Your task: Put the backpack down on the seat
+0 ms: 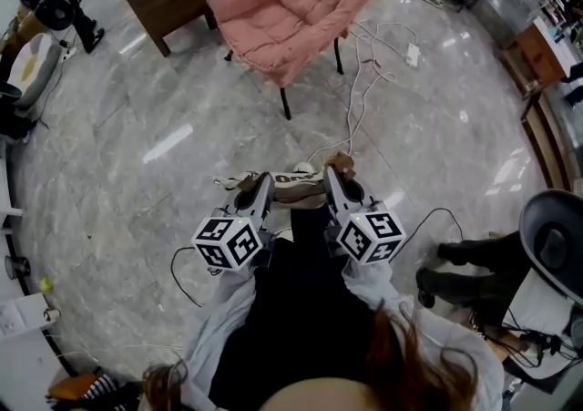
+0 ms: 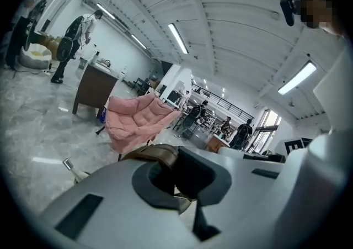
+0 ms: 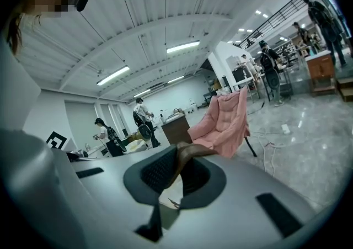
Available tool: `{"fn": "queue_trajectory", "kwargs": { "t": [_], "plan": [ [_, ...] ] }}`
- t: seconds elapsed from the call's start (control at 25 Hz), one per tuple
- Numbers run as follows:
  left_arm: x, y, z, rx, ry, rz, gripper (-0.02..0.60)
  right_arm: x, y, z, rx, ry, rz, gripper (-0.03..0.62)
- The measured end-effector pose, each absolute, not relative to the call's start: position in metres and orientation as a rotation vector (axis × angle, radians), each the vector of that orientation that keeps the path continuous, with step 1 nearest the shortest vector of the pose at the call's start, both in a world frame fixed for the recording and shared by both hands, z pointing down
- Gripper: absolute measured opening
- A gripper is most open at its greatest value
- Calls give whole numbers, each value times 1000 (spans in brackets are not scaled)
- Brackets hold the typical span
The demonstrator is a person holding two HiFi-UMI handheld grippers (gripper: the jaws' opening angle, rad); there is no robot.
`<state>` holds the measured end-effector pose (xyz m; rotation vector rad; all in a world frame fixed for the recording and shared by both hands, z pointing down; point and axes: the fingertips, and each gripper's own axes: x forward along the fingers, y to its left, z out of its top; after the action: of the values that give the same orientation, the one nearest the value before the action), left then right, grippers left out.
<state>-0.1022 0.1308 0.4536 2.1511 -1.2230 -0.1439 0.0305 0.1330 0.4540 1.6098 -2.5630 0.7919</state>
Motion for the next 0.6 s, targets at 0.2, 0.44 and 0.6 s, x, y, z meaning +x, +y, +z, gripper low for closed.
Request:
{"fn": "queue_trajectory", "kwargs": {
  "t": [0.2,0.44,0.6],
  "plan": [
    [-99,88,462,2134,-1228,-117,14,33,88,462,1605,-2550,817,20],
    [-94,23,462,2125,-1245,-117,14,38,17,462,1586,-2542,843,20],
    [-92,-15,461,2102,-1254,-139,14,40,-23,459,1566,-2551,859,20]
  ]
}}
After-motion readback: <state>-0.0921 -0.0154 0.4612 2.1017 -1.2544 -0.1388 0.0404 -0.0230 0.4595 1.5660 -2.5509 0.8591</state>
